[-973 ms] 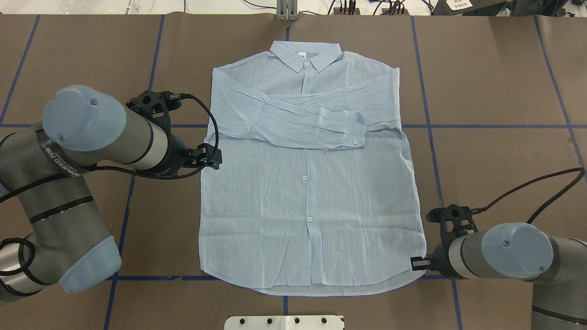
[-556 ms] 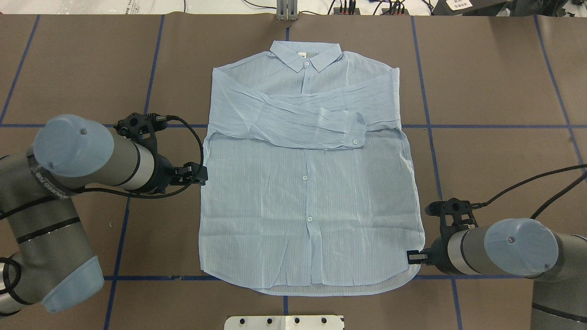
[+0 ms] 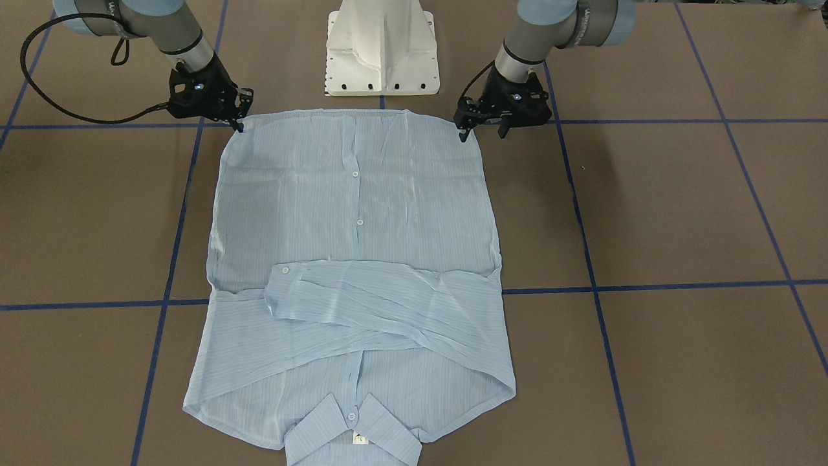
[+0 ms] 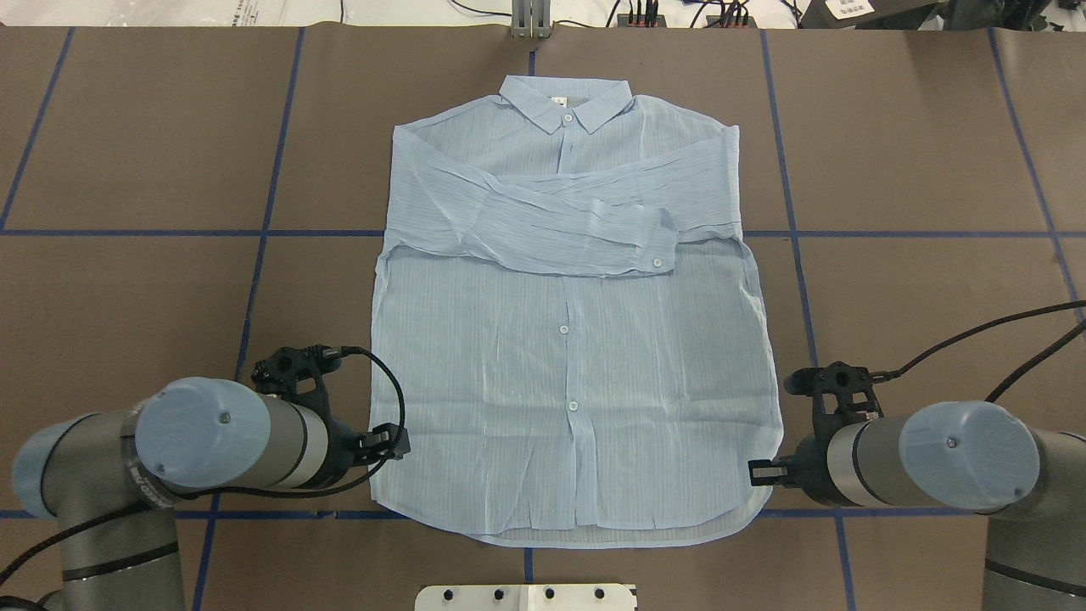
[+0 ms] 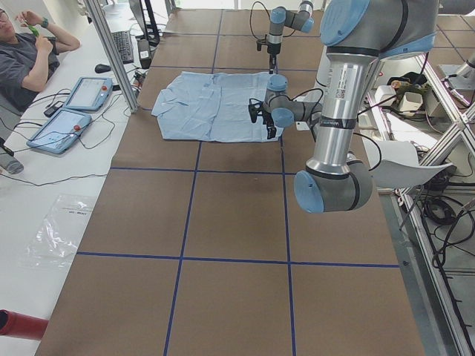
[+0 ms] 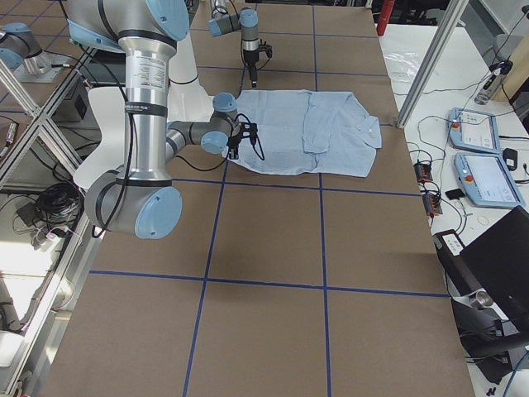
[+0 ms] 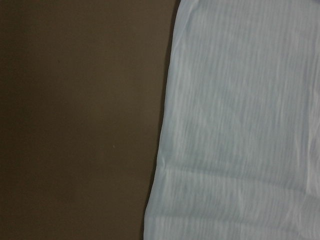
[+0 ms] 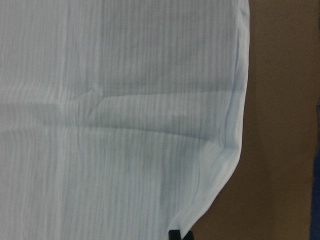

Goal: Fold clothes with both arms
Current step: 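Lower the left gripper to the hem corner while the right gripper holds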

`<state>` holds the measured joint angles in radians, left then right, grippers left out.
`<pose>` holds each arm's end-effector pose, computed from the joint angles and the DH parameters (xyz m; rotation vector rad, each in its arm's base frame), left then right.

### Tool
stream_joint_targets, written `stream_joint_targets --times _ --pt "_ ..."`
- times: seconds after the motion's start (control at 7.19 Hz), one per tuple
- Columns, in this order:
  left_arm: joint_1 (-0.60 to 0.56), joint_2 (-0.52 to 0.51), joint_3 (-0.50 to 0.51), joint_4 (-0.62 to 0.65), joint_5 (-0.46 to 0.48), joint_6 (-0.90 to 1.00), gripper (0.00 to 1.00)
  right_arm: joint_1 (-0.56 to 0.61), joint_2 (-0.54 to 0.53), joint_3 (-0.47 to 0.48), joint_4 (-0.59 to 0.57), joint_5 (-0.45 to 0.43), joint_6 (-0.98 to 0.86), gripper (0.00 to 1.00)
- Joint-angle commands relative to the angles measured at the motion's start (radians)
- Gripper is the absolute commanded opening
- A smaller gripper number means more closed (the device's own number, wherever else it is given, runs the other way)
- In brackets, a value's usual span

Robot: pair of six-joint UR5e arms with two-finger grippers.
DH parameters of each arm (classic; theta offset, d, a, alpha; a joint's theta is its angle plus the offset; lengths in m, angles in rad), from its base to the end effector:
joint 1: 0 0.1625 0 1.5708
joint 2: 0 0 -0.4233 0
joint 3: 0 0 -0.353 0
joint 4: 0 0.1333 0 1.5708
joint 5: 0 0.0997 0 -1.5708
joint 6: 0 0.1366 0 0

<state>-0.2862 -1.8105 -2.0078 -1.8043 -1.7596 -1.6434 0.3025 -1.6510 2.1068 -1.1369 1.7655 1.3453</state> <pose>0.4904 -0.2565 0.3562 -0.0780 0.9232 -0.2469 -0.3977 -0.2361 0.4360 0.0560 -0.9032 -0.0149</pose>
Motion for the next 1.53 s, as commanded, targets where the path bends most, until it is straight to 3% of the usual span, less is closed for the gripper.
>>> stream_joint_targets --times 0.0,0.28,0.97,1.39 --pt "0.042 -0.018 0.018 0.043 0.006 -0.022 0.75 0.001 -0.001 0.004 0.0 0.0 0.0 0.0" --pt "0.054 -0.023 0.029 0.043 0.006 -0.021 0.67 0.004 -0.001 0.005 0.0 0.0 0.0 0.0" --pt "0.059 -0.032 0.058 0.045 0.026 -0.012 0.6 0.01 -0.001 0.004 0.0 0.003 -0.002 0.0" --pt "0.065 -0.041 0.067 0.046 0.026 -0.013 0.43 0.013 -0.003 0.004 0.0 0.006 0.0 0.0"
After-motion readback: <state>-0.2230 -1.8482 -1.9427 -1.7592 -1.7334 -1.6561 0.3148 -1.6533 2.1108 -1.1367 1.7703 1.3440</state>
